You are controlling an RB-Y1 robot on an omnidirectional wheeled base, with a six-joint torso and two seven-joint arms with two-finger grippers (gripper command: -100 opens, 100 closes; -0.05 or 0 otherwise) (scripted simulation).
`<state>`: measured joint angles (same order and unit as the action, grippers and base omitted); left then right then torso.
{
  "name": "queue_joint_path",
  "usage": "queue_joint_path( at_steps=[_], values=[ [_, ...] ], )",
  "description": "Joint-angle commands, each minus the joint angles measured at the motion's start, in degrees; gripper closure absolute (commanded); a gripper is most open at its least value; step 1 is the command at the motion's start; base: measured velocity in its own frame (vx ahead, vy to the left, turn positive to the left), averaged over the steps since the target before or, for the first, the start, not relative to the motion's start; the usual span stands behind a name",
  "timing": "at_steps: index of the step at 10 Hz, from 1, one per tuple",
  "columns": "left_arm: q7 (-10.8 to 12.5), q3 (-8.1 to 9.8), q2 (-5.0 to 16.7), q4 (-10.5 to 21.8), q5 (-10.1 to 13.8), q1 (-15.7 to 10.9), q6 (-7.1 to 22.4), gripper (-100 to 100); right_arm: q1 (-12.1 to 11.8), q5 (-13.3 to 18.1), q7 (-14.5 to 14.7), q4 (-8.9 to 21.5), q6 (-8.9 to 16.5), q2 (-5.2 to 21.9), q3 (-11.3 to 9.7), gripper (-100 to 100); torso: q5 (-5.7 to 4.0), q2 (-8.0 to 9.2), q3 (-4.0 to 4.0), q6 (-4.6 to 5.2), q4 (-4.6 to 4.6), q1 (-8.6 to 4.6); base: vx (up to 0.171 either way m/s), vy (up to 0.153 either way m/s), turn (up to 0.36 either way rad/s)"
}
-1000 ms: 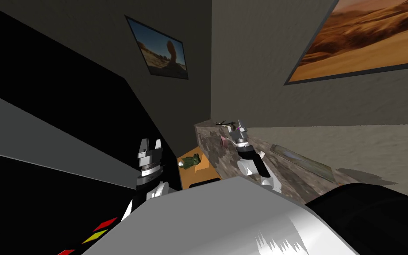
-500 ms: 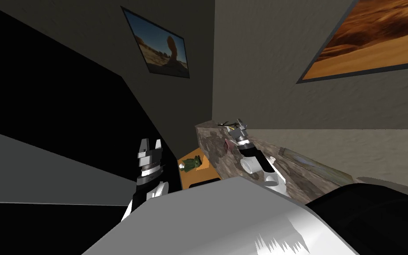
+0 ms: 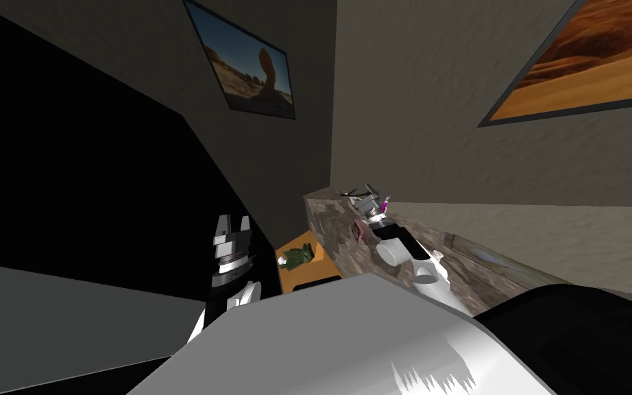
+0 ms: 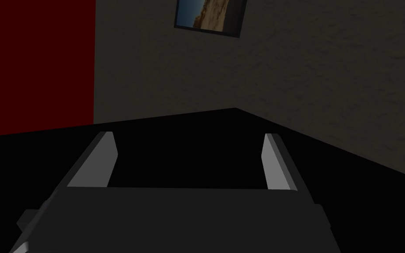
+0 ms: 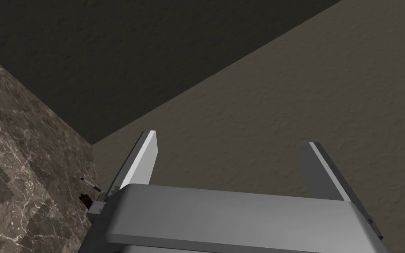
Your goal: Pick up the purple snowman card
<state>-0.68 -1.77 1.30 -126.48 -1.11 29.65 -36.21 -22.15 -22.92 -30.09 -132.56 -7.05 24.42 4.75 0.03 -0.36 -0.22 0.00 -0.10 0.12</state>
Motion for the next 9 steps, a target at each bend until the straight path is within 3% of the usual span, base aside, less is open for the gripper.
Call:
queue_joint_path(
  at_steps=[1,2,3,4,5,6,7,8,9],
  values=[
    [0.0,0.00,0.0,0.0,0.0,0.0,0.0,0,0.5,-2.9,-2.9,0.1,2.8,2.9,0.6,-100,0.00,0.00,0.00,0.00,0.00,0.00,0.081,0.051,-0.004],
    [0.0,0.00,0.0,0.0,0.0,0.0,0.0,0,0.5,-3.7,-3.7,0.1,2.8,3.5,0.6,-100,0.01,0.02,0.02,0.00,0.01,0.05,0.078,0.044,-0.007],
    [0.0,0.00,0.0,0.0,0.0,0.0,0.0,0,1.0,-5.8,-5.7,0.3,5.2,5.6,1.0,-100,0.01,0.06,0.04,0.00,0.02,0.03,0.112,0.055,-0.009],
    [0.0,0.00,0.0,0.0,0.0,0.0,0.0,0,1.0,-6.9,-6.6,0.3,5.2,6.6,1.0,-100,0.01,-0.03,-0.01,0.00,0.00,0.07,0.087,0.046,-0.008],
    [0.0,0.00,0.0,0.0,0.0,0.0,0.0,0,1.4,-9.0,-8.7,0.5,7.6,8.8,1.4,-100,0.01,0.02,0.01,0.00,0.00,0.04,0.083,0.037,-0.016],
    [0.0,0.00,0.0,0.0,0.0,0.0,0.0,0,1.4,-10.2,-9.6,0.5,7.7,9.7,1.4,-100,0.00,0.03,0.02,0.00,0.01,0.01,0.047,0.006,0.036],
    [0.0,0.00,0.0,0.0,0.0,0.0,0.0,0,1.9,-12.1,-11.6,0.7,10.2,11.7,1.7,-100,-0.02,0.15,0.08,0.00,0.03,-0.09,0.040,0.000,0.019],
    [0.0,0.00,0.0,0.0,0.0,0.0,0.0,0,1.9,-13.6,-12.6,0.7,10.3,13.0,1.7,-100,-0.03,0.20,0.12,0.01,0.05,-0.14,0.048,-0.001,0.020],
    [0.0,0.00,0.0,0.0,0.0,0.0,0.0,0,2.3,-15.6,-14.6,1.0,12.7,15.1,2.0,-100,-0.04,0.20,0.12,0.01,0.05,-0.15,0.075,0.001,-0.036]
  ],
)
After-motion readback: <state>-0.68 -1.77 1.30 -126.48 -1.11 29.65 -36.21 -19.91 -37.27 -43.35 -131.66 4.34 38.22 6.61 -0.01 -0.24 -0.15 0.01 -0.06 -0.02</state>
